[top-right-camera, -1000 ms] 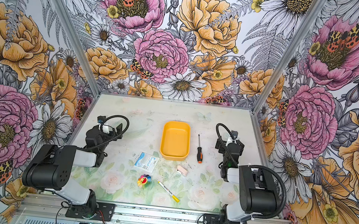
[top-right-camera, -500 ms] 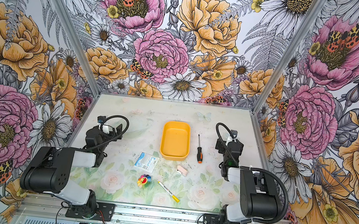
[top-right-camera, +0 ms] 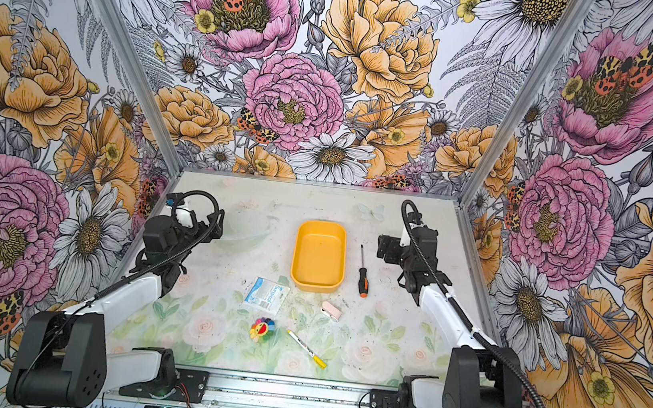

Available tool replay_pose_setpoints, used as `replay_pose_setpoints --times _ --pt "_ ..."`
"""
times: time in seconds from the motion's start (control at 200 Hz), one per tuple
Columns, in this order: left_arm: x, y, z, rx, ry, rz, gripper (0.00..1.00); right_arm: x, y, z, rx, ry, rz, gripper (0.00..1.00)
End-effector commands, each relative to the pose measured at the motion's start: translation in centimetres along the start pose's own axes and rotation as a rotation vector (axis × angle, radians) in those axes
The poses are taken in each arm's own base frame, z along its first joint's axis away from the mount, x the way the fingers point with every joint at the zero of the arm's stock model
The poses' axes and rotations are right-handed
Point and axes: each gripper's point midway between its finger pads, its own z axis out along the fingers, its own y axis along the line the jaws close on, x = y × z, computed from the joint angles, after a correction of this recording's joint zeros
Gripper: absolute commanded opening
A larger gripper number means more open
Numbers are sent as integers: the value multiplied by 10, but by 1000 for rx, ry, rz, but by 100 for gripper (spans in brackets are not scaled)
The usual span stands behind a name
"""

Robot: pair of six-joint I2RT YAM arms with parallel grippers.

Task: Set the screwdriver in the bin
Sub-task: 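Reach the right gripper down to the black-and-orange screwdriver handle beside the yellow bin, then close the right gripper on the screwdriver handle and lift it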

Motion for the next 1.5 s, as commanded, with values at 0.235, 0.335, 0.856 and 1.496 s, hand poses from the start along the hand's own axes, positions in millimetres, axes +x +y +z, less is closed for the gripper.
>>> replay_pose_setpoints --times 0.235,0.335,0.856,1.496 --pt "48 -27 25 114 273 -99 99 88 27 25 -16 265 63 79" --pt "50 -26 28 114 291 -95 99 95 27 27 -13 283 54 76" --pt "55 -25 28 115 319 -100 99 130 36 37 5 389 25 58" --pt "57 -25 26 113 332 -104 99 145 27 37 89 513 -5 32"
